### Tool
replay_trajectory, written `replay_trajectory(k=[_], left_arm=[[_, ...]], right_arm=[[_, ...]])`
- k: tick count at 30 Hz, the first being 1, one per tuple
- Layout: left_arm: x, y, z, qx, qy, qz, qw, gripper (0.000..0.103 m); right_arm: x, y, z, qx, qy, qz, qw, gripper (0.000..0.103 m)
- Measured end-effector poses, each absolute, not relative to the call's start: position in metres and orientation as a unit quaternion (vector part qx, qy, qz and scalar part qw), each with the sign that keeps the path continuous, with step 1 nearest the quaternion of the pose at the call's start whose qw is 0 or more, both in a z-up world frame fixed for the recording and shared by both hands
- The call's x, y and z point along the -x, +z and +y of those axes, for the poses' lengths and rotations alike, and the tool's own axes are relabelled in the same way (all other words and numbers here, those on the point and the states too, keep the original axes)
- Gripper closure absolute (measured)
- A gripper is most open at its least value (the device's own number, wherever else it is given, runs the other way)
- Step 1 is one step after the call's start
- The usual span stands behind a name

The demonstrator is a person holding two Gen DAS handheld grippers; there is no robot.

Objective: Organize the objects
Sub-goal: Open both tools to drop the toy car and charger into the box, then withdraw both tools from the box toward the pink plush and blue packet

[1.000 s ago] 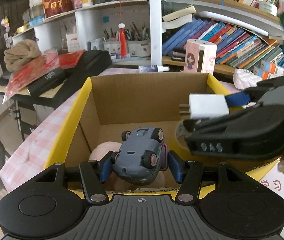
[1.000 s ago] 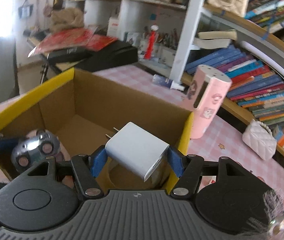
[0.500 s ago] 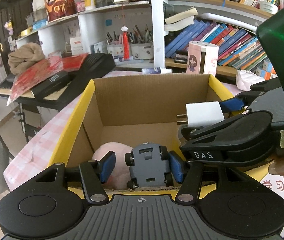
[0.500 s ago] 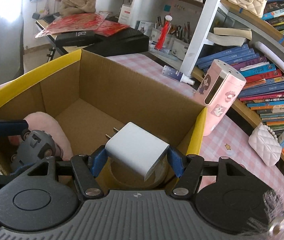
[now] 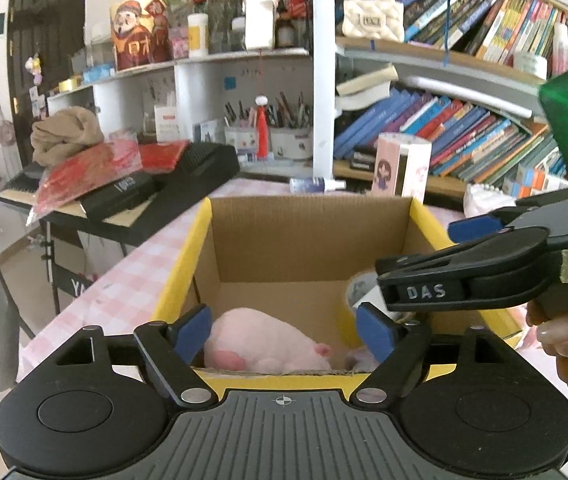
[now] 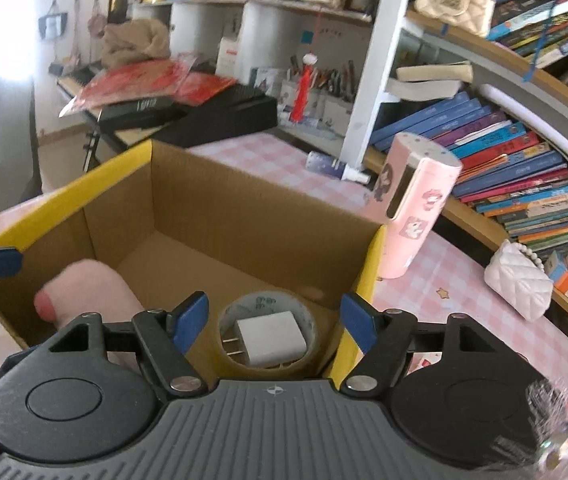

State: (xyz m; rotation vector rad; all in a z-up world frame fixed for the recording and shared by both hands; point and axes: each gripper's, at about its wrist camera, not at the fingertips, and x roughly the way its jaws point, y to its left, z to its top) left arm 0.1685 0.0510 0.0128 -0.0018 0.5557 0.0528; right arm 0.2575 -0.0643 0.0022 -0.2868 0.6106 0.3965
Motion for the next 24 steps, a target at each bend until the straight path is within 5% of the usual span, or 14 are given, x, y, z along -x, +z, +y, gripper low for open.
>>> replay_trajectory(k=[24], left_arm=[[-0.1, 0.016, 0.081, 0.016, 0.023, 0.266, 0.964, 0.014]], right_arm=[[-0.144, 0.018, -0.091, 0.075, 0.07, 0.273, 0.957, 0.024]])
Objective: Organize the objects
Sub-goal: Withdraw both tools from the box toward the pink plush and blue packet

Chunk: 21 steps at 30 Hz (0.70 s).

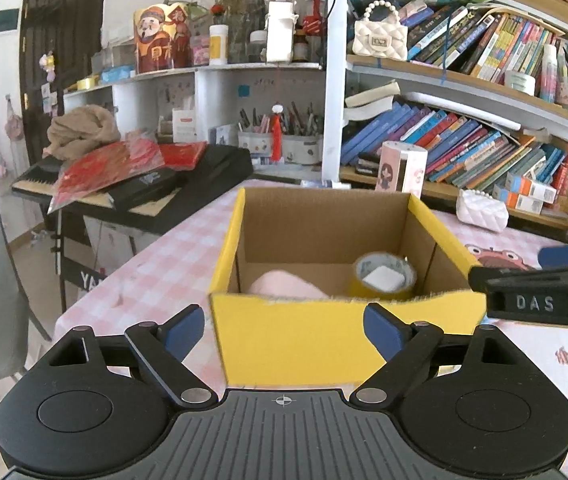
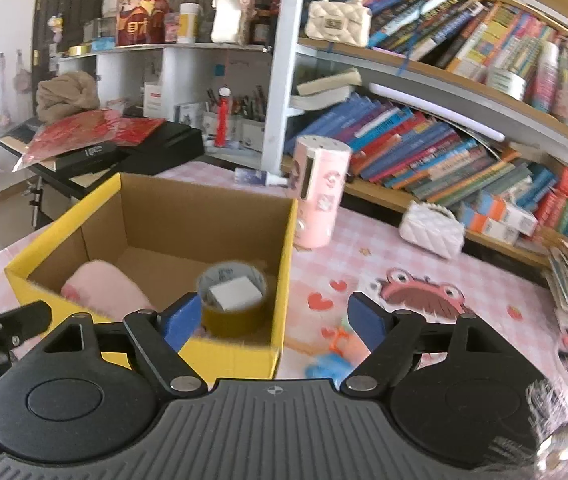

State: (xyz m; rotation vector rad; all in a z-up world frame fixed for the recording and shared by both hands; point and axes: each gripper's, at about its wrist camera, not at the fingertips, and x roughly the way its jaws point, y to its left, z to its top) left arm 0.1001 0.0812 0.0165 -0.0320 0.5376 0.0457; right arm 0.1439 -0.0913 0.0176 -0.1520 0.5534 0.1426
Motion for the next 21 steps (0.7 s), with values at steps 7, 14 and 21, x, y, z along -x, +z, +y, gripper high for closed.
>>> replay_trajectory(k=[7, 14, 21], left_arm=[[-0.078, 0.01, 0.093, 0.021, 0.023, 0.287, 0.958, 0.012], [-0.056, 0.004, 0.101, 0.021, 0.021, 0.302, 0.953, 0.009], [-0.037, -0.002, 0.102, 0.012, 0.011, 0.318, 0.948, 0.007]], right_arm=[[-0.112, 0.003, -0.083, 0.072, 0.056, 0.3, 0.95, 0.024], [-0.078, -0.009, -0.072, 0.107, 0.061, 0.31, 0.943, 0.021], [-0.053, -0.018, -0.066, 0.111, 0.057, 0.322, 0.938, 0.02]])
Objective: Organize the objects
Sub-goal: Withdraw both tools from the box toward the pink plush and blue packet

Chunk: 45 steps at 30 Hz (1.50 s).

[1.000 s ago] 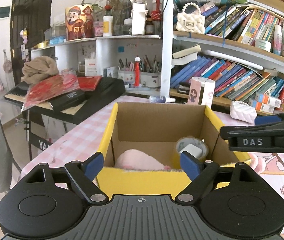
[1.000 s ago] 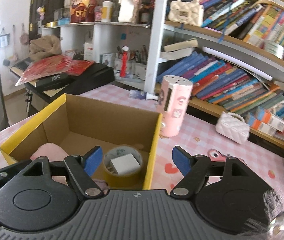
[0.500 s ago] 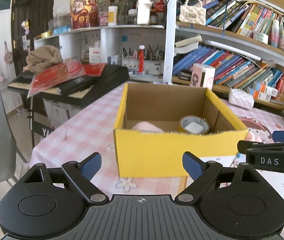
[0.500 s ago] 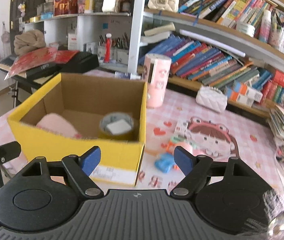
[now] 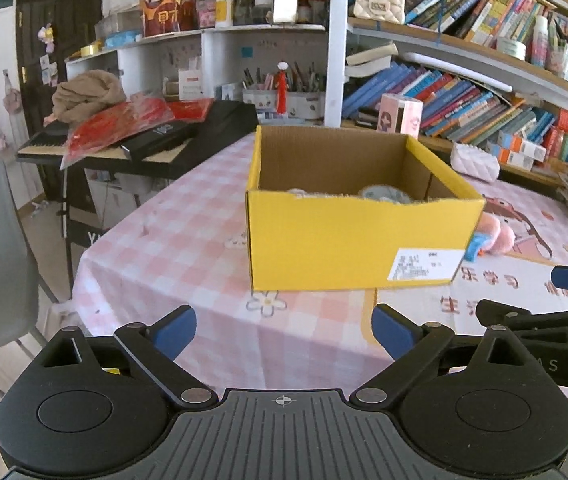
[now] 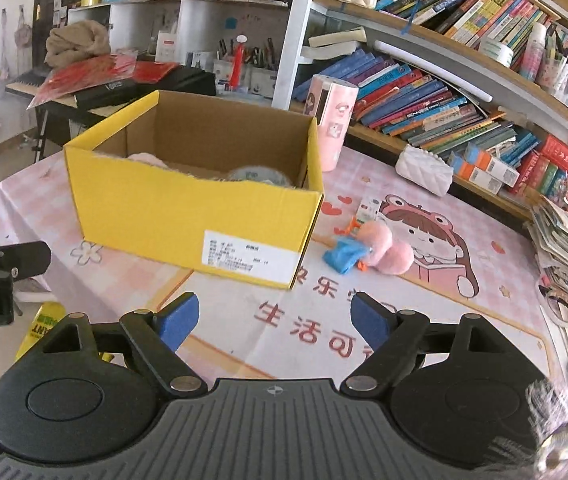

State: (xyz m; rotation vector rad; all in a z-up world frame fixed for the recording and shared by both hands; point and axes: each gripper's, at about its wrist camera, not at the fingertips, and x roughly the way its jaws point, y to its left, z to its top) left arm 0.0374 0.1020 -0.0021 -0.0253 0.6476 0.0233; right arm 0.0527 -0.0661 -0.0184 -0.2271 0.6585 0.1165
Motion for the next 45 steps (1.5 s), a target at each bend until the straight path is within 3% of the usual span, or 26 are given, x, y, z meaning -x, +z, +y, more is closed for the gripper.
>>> replay_trajectory(k=[25, 45], left_arm=[[-0.01, -0.015, 0.092, -0.01, -0.039, 0.348, 0.937, 0.006], [-0.026, -0.019, 0.035, -0.044, -0.139, 0.35, 0.925, 0.006]], right_arm=[[-0.009, -0.037, -0.083, 0.072, -0.007, 0.356, 0.932, 0.018], [0.011, -0.041, -0.138, 0.037, -0.106, 0.369, 0.923, 0.017]])
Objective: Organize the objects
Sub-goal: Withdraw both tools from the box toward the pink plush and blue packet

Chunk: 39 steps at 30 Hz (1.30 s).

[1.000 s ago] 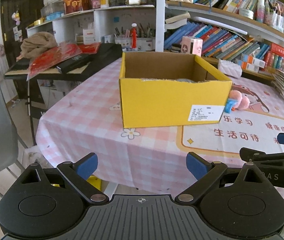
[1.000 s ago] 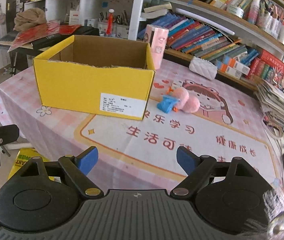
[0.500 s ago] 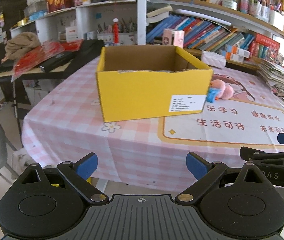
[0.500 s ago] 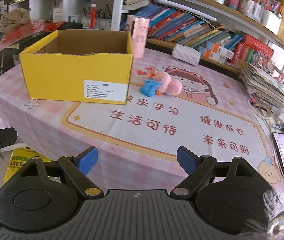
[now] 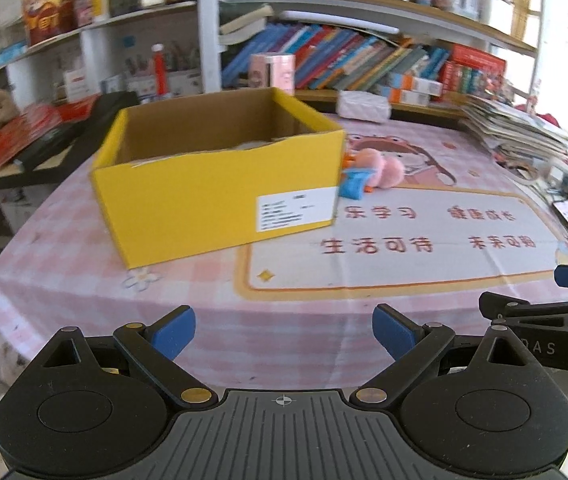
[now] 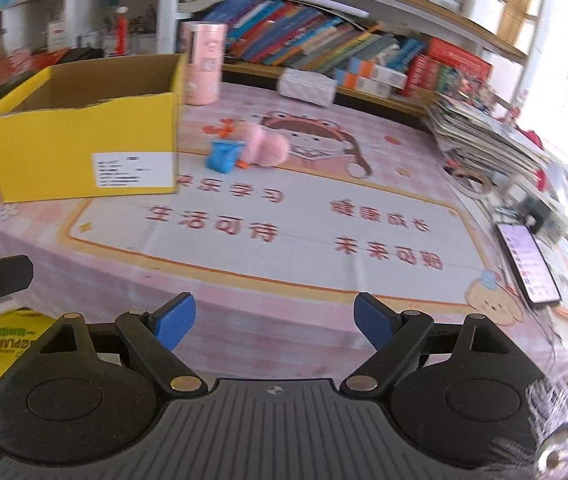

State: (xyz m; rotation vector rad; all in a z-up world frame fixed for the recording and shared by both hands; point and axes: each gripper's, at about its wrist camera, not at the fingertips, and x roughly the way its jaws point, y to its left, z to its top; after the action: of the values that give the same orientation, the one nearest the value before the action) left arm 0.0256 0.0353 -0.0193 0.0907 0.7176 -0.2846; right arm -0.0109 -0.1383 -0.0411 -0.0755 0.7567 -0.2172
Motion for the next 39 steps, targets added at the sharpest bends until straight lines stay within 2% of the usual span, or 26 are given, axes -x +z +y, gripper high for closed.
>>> replay_trajectory(k=[15, 39], left_arm=[[-0.061, -0.018, -0.023, -0.059, -0.174, 0.349, 0.919, 0.006], [-0.125, -0.01, -0.101, -0.051, -0.142, 0.32, 0.935, 0.006]], right_arm=[[-0.012, -0.042, -0.195, 0.018, -0.145, 0.376, 0.915, 0.017], [-0.11, -0.03, -0.271, 0.033, -0.081, 0.362, 0.928, 0.019]])
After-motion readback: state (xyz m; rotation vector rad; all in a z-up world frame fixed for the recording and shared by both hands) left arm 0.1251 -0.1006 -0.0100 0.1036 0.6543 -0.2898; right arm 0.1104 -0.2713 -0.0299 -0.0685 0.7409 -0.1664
